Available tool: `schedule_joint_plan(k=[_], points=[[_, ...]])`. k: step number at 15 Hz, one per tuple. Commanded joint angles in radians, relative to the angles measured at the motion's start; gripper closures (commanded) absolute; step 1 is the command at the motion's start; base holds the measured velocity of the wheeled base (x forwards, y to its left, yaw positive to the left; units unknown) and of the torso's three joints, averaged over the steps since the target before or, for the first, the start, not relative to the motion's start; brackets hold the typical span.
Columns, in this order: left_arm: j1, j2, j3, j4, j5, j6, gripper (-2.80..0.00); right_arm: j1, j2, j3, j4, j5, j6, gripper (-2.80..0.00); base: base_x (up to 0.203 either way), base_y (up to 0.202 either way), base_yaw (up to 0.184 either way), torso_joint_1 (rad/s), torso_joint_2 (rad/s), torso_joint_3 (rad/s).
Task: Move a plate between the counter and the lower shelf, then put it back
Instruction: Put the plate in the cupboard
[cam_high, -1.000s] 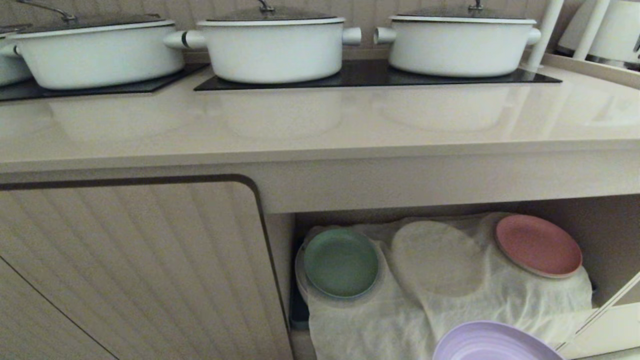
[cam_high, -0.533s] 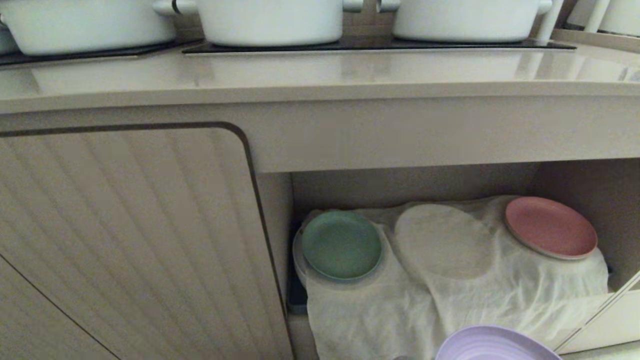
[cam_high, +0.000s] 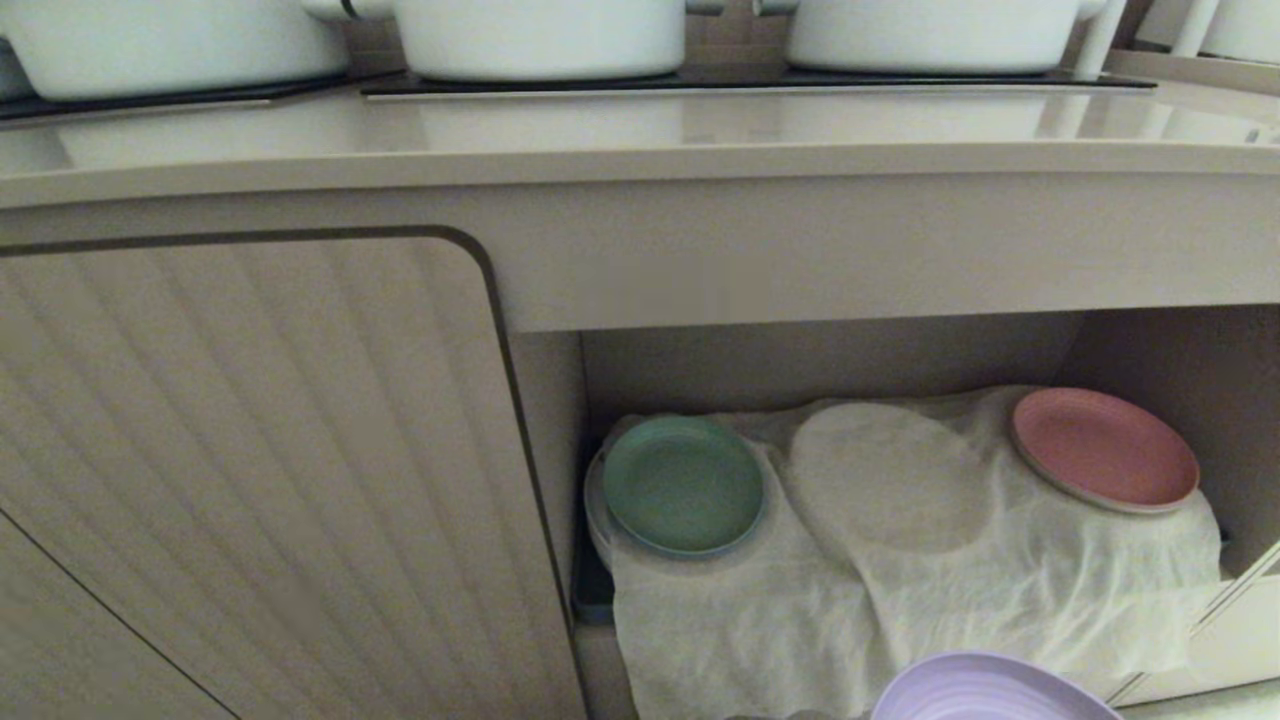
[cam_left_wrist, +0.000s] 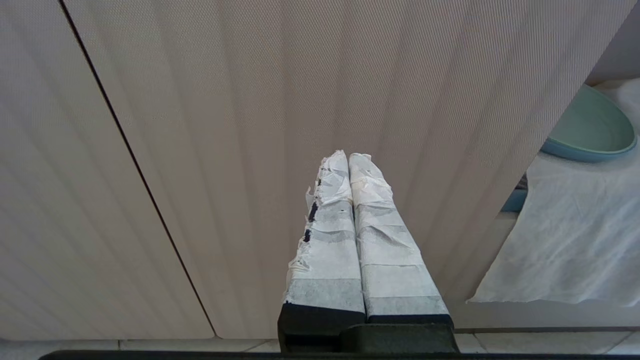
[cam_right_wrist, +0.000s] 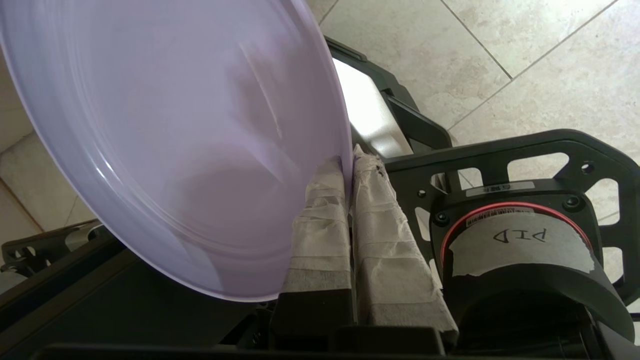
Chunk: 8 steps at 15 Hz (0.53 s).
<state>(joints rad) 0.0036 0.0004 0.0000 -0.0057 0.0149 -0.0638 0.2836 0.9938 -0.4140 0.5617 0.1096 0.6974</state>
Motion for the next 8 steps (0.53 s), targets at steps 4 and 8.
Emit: schedule_joint_plan(k=[4,8], points=[[-0.001,0.0,0.0,-0.001,0.0,-0.001,0.0,0.0,-0.004,0.0,0.004,0.001,0.005,0.0,0.0,0.0,0.0,0.0,0.0,0.0],[-0.001,0.0,0.0,-0.001,0.0,-0.001,0.0,0.0,-0.012,0.003,0.012,0.001,0.004,0.0,0.0,0.0,0.0,0.0,0.0,0.0]])
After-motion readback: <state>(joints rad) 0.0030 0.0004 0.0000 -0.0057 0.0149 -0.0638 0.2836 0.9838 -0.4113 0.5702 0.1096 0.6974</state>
